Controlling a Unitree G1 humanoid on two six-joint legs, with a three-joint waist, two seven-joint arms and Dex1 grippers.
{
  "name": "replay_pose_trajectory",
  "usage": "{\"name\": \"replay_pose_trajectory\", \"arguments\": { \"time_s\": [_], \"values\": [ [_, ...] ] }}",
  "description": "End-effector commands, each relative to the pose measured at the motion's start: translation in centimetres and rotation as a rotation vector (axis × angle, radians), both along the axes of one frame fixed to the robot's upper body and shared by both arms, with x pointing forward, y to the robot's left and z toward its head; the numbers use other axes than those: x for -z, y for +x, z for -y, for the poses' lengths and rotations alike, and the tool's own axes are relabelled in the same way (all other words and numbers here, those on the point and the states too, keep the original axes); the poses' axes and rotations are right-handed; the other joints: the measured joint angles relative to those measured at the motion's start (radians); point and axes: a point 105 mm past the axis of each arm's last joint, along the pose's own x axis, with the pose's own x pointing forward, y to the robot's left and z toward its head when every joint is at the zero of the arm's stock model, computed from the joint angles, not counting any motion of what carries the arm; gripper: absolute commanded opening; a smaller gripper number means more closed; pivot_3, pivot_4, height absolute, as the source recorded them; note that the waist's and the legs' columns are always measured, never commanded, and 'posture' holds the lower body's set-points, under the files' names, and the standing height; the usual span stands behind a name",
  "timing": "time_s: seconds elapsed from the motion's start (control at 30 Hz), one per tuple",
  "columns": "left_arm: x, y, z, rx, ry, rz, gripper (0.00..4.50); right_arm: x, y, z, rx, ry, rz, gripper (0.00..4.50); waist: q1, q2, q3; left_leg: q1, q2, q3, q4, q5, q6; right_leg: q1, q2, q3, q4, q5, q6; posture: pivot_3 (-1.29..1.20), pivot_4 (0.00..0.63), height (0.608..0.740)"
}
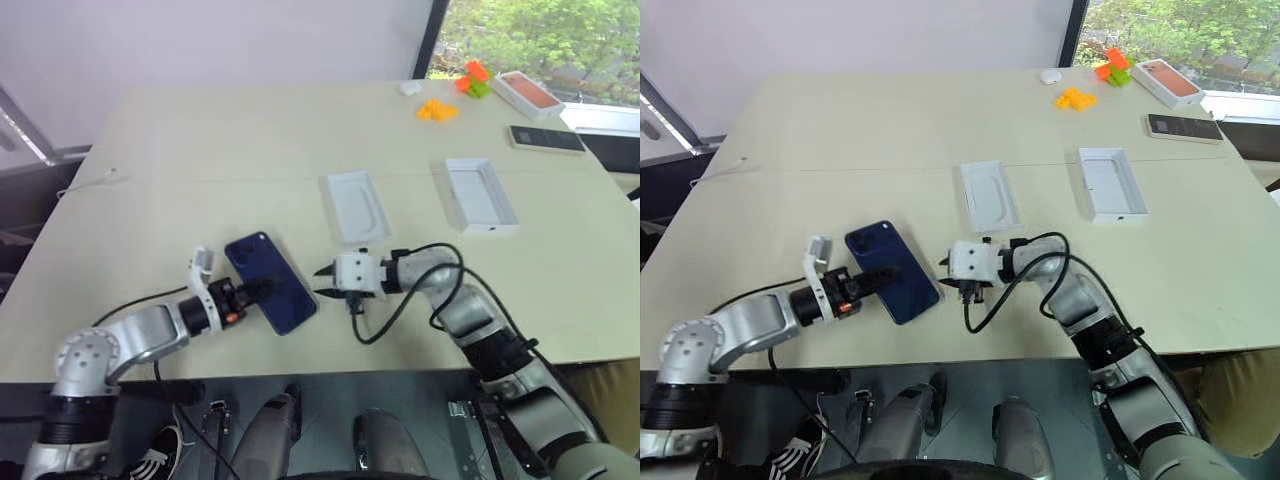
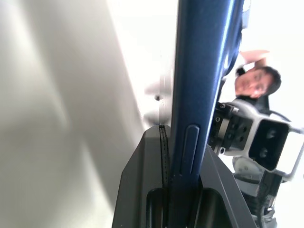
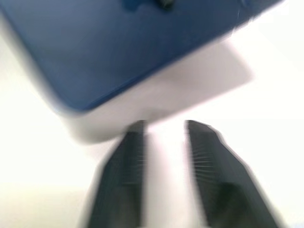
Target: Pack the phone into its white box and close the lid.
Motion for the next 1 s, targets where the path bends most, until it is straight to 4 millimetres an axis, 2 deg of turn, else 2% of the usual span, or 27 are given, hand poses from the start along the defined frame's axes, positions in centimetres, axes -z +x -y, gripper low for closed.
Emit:
{"name": "replay_pose_trajectory", "arguments": {
  "time_s": [0.03, 0.1, 0.27, 0.43, 0.7, 1.0],
  "values": [
    [-3.6, 0.3, -0.3, 0.050, -0.069, 0.116, 0.00, -4.1, 1.4, 0.8, 0.027, 0.079, 0.049, 3.34, -0.001, 0.001, 0.001, 0.000, 0.000, 0.000, 0.000, 0.000, 0.000, 0.000, 0.000, 0.000, 0.000, 0.000, 0.000, 0.00, 0.150, 0.740],
    [-4.3, 0.6, -0.4, 0.068, -0.065, 0.140, 0.00, -4.6, 2.5, 1.6, 0.050, 0.043, 0.092, 4.41, -0.002, 0.000, 0.001, -0.001, 0.000, 0.000, 0.000, 0.000, 0.000, -0.001, 0.000, 0.000, 0.000, 0.000, 0.000, 0.00, 0.150, 0.740],
    [-4.6, 1.4, -0.3, 0.126, -0.009, 0.159, 0.00, -5.0, 5.7, 3.5, 0.114, -0.046, 0.121, 4.41, -0.002, 0.001, 0.001, -0.001, 0.000, 0.001, 0.000, 0.000, 0.000, -0.001, 0.000, 0.000, 0.000, 0.000, 0.000, 0.00, 0.150, 0.740],
    [-4.5, 1.6, 0.2, 0.157, 0.020, 0.183, 0.00, -3.0, 7.4, 5.6, 0.132, -0.203, 0.097, 4.41, -0.003, 0.000, 0.002, -0.001, 0.000, 0.001, -0.001, 0.001, 0.002, -0.001, 0.000, 0.000, 0.000, 0.002, 0.003, 0.00, 0.150, 0.740],
    [-4.5, 1.9, 0.0, 0.154, 0.030, 0.197, 0.00, -2.2, 8.4, 5.9, 0.126, -0.266, 0.025, 4.41, -0.006, 0.001, 0.005, 0.000, 0.000, 0.001, 0.000, 0.002, 0.002, 0.000, 0.001, 0.000, 0.003, 0.002, 0.004, 0.00, 0.150, 0.740],
    [-4.2, 1.8, 0.5, 0.146, 0.023, 0.195, 0.00, -1.4, 8.5, 6.2, 0.138, -0.295, -0.116, 4.41, -0.005, 0.001, 0.004, 0.001, 0.000, 0.001, 0.002, 0.001, 0.001, 0.000, 0.001, 0.000, 0.003, 0.002, 0.004, 0.00, 0.150, 0.740]
  ]
}}
